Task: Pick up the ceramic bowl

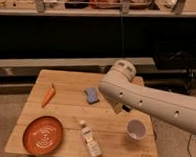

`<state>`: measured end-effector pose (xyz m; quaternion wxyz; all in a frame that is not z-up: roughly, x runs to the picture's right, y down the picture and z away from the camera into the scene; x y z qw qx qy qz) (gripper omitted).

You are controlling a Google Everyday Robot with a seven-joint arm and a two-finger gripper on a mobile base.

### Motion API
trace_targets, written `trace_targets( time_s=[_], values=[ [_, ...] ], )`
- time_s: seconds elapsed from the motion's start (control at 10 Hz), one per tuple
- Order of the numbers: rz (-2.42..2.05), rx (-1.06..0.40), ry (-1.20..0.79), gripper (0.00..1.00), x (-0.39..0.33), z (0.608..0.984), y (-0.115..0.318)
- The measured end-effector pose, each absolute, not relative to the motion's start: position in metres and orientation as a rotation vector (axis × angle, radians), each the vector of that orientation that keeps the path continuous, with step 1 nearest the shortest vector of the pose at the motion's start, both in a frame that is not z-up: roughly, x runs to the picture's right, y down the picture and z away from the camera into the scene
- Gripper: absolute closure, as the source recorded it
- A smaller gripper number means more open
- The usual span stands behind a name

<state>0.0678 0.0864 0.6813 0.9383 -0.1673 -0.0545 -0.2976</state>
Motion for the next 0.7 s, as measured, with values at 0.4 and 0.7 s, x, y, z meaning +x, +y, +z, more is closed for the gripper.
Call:
trace_targets(
  time_s=[0.4,0.7],
  values=[
    [-0.707,-0.310,-0.178,0.20,0.048,0.683,0.087],
    [-0.787,-0.287,-0.220,0.20,0.041,0.684,0.087]
  ],
)
